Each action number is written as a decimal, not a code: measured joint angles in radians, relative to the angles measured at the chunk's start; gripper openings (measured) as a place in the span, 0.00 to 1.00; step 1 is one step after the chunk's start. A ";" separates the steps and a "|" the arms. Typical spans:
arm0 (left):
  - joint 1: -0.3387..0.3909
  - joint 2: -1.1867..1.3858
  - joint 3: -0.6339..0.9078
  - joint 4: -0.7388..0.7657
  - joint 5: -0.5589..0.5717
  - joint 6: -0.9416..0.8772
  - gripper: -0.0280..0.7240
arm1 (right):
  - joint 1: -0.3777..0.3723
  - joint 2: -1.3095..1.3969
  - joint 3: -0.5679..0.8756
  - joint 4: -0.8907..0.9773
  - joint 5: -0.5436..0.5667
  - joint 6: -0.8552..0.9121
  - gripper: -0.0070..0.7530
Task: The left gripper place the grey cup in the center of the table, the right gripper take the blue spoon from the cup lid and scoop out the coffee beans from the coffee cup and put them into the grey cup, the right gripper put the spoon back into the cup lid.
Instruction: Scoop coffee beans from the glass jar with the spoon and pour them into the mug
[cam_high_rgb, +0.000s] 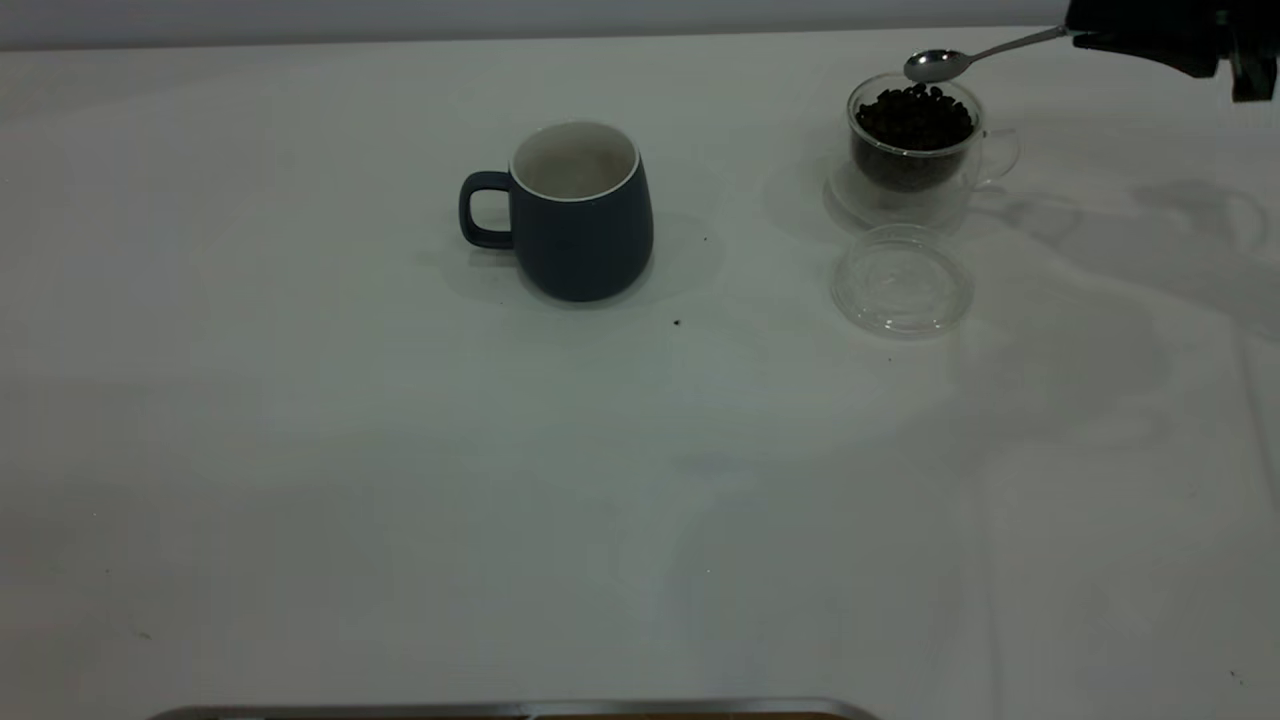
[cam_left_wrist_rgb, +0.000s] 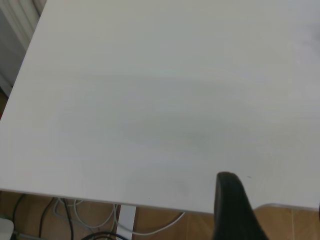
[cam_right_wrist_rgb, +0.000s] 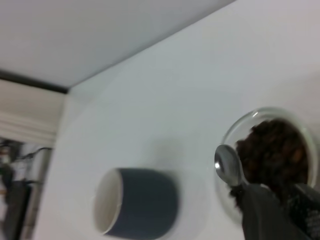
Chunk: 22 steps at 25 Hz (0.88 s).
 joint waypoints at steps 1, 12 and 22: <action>0.000 0.000 0.000 0.000 0.000 0.000 0.67 | 0.007 0.002 -0.013 -0.001 -0.022 0.006 0.14; 0.000 0.000 0.000 0.000 0.000 -0.001 0.67 | 0.011 0.071 -0.034 -0.005 -0.086 0.018 0.13; 0.000 0.000 0.000 0.000 0.000 -0.003 0.67 | 0.011 0.086 -0.036 0.003 -0.080 0.021 0.13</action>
